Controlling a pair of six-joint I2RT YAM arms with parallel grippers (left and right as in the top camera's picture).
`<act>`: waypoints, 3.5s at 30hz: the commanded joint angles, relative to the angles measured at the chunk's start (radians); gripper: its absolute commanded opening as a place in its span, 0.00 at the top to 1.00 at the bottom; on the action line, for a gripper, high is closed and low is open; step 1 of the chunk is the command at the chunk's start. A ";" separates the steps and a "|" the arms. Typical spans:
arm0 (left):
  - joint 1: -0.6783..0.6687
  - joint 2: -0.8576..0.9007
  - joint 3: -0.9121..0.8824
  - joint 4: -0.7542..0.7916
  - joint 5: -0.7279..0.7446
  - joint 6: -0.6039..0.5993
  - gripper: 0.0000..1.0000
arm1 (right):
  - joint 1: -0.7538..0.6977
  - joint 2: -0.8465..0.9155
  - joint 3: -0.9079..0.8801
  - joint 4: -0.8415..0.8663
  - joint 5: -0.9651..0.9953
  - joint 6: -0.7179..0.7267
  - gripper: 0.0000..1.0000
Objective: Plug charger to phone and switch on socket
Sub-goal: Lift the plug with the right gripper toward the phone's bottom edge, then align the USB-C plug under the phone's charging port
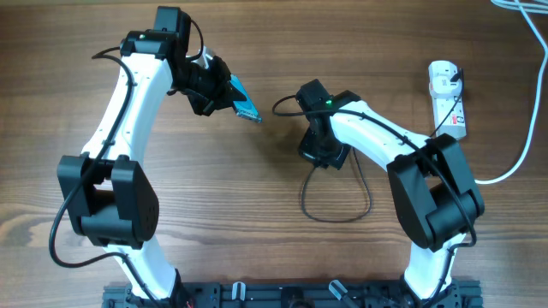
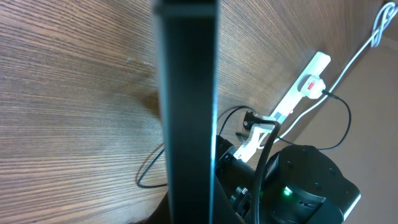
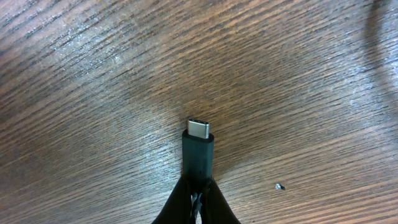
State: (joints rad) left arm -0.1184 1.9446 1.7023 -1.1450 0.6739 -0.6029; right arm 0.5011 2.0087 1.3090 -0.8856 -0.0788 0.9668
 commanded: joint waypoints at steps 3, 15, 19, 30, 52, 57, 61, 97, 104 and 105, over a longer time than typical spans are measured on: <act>-0.001 -0.033 0.001 0.009 0.040 0.053 0.96 | -0.031 -0.005 0.002 0.027 -0.037 -0.091 0.96; -0.001 -0.033 0.001 0.253 0.441 0.211 0.96 | -0.053 -0.435 0.002 0.034 -0.309 -0.504 0.96; -0.005 -0.033 0.001 0.308 0.504 0.218 0.96 | -0.009 -0.528 0.002 0.010 -0.349 -0.580 0.95; -0.100 -0.033 0.001 0.232 0.323 0.365 0.96 | 0.182 -0.529 0.002 0.006 -0.122 -0.533 0.96; -0.099 -0.033 0.001 0.195 0.608 0.544 0.96 | 0.189 -0.529 0.002 0.098 -0.133 -0.417 0.96; -0.072 -0.033 0.001 0.194 0.541 0.544 0.96 | 0.189 -0.530 0.004 0.101 -0.133 -0.412 0.96; -0.066 -0.033 0.001 0.213 0.536 0.547 0.96 | 0.189 -0.530 0.029 0.104 -0.133 -0.372 0.96; -0.067 -0.033 0.001 0.213 0.614 0.574 0.96 | 0.172 -0.529 0.045 0.144 -0.107 -0.316 0.96; -0.067 -0.033 0.001 0.213 0.581 0.574 0.96 | 0.172 -0.529 0.045 0.150 -0.119 -0.316 0.96; -0.067 -0.033 0.001 0.214 0.581 0.574 0.96 | 0.172 -0.529 0.045 0.156 -0.131 -0.316 0.96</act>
State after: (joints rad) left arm -0.1879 1.9446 1.7008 -0.9348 1.2388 -0.0601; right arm 0.6773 1.4826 1.3247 -0.7422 -0.1829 0.6357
